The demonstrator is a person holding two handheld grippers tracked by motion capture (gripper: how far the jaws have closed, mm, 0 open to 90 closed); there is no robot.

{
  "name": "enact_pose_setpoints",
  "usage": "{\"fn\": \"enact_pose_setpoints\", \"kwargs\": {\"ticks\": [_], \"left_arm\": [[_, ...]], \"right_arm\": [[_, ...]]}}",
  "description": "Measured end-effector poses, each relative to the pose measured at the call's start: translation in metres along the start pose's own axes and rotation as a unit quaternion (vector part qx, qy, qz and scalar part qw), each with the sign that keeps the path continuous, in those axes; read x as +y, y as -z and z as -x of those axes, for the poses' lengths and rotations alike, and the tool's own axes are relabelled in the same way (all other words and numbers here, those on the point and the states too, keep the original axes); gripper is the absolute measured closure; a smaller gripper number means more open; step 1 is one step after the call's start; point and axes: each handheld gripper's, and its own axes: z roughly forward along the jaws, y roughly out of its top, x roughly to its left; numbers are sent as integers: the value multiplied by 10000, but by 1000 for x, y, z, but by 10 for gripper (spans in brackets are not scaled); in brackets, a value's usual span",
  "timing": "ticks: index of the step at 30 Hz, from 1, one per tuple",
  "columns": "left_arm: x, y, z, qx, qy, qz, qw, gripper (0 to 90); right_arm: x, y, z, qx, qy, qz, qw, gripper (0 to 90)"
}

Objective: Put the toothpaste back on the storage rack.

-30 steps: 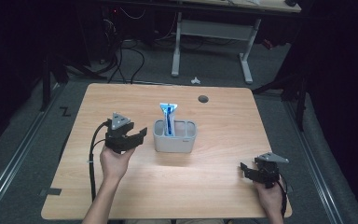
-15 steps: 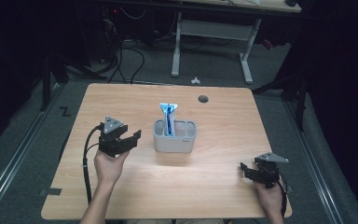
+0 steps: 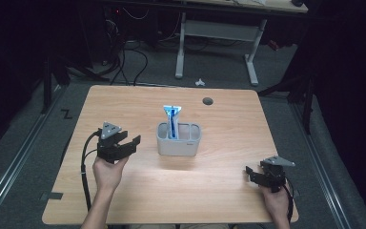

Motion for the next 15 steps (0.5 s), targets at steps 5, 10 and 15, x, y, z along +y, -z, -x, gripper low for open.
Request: {"fn": "enact_pose_setpoints", "kwargs": {"ticks": [5, 10, 15], "left_arm": [[-5, 0, -2, 25, 27, -26, 10000, 447], [-12, -1, -4, 68, 53, -89, 9999, 446], [-18, -2, -7, 106, 101, -131, 9998, 444]], "right_arm": [[0, 0, 0, 0, -1, 0, 10000, 308], [0, 0, 0, 1, -2, -1, 10000, 308], [0, 0, 0, 1, -3, -1, 10000, 308]]}}
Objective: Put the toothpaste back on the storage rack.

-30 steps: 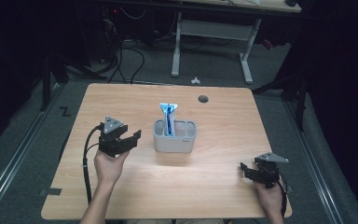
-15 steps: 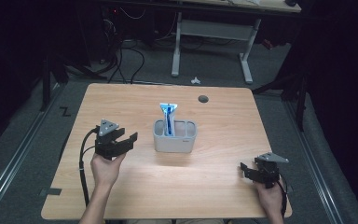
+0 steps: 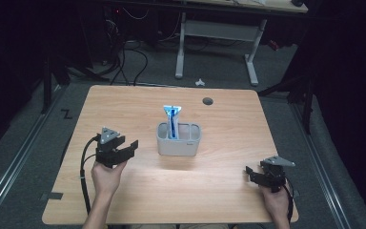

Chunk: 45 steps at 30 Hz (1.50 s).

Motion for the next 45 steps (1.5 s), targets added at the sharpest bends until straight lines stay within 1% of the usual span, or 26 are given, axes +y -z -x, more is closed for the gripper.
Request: {"fn": "enact_pose_setpoints", "kwargs": {"ticks": [6, 16, 19, 20, 29, 37, 41, 45], "left_arm": [[-8, -1, -4, 39, 63, -59, 10000, 443], [-22, -2, -13, 167, 154, -169, 9996, 442], [-25, -3, -14, 203, 148, -219, 9994, 441], [-26, -3, -15, 202, 138, -223, 9995, 441], [-36, -3, -19, 150, 285, -243, 9992, 440], [-45, -4, -23, 179, 395, -281, 9987, 438], [-50, -4, -26, 184, 432, -341, 9983, 436], [-55, -6, -29, 247, 453, -431, 9977, 430]], "right_arm": [[0, 0, 0, -2, 1, 1, 10000, 308], [0, 0, 0, -2, 1, 1, 10000, 308], [0, 0, 0, -2, 0, 0, 10000, 308], [0, 0, 0, -3, 0, 1, 10000, 307], [0, 0, 0, -4, -2, 0, 10000, 308], [0, 0, 0, -4, -3, 1, 10000, 308], [0, 0, 0, -1, -3, 0, 10000, 308], [0, 0, 0, -3, -2, 1, 10000, 308]]}}
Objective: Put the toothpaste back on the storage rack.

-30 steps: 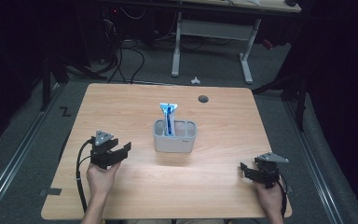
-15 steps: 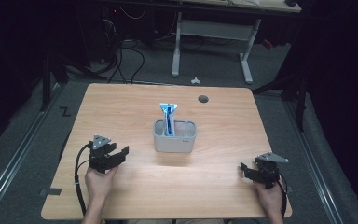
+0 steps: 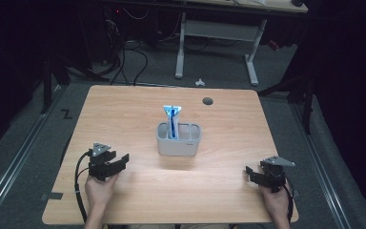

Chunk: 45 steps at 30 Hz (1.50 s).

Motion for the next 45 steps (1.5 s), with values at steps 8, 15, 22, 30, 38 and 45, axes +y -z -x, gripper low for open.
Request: {"fn": "enact_pose_setpoints", "kwargs": {"ticks": [8, 15, 22, 30, 38, 45], "left_arm": [[-8, -7, -7, 205, 8, -165, 9997, 416], [-13, -13, -11, 462, -87, -237, 9986, 405], [-17, -18, -16, 667, -119, -244, 9974, 404], [-20, -23, -16, 850, -209, -274, 9958, 397], [-22, -27, -12, 934, -414, -219, 9945, 363], [-22, -28, -12, 967, -380, -253, 9943, 308]], "right_arm": [[0, 0, 0, 2, -1, -2, 10000, 308], [0, 0, 0, 1, -1, -1, 10000, 308], [0, 0, 0, 2, -2, -2, 10000, 308], [0, 0, 0, 2, -2, -2, 10000, 308], [0, 0, 0, 2, -2, -1, 10000, 308], [0, 0, 0, -2, 4, 2, 10000, 308]]}}
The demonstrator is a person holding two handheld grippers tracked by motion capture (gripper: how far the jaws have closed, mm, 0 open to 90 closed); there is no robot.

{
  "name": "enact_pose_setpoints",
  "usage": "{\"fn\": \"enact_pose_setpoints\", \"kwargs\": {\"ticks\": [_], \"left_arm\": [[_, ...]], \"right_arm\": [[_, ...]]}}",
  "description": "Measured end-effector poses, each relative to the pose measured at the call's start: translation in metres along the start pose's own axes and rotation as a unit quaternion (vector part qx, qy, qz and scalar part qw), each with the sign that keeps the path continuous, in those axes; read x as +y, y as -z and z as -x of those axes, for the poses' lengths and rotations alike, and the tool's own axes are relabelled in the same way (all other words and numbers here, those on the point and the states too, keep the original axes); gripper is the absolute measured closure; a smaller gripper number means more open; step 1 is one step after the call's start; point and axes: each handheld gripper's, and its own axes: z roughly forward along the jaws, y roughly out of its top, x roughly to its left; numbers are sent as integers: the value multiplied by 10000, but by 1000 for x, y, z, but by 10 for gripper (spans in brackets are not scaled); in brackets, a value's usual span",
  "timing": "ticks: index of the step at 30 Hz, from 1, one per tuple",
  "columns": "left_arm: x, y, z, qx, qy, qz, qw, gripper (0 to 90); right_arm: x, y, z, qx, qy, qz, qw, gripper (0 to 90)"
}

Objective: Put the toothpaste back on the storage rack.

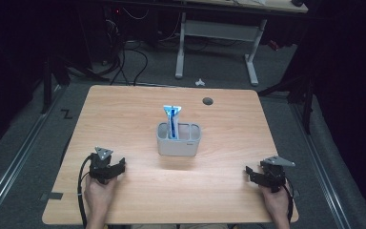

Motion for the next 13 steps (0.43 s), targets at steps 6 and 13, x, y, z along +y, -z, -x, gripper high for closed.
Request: {"fn": "enact_pose_setpoints", "kwargs": {"ticks": [6, 13], "left_arm": [[0, 0, 0, -8, -5, -2, 10000, 297], [0, 0, 1, -31, -25, -16, 10000, 266]], "right_arm": [[0, 0, 0, -20, -18, 3, 10000, 308], [1, 0, -1, -50, -60, -6, 10000, 306]]}}
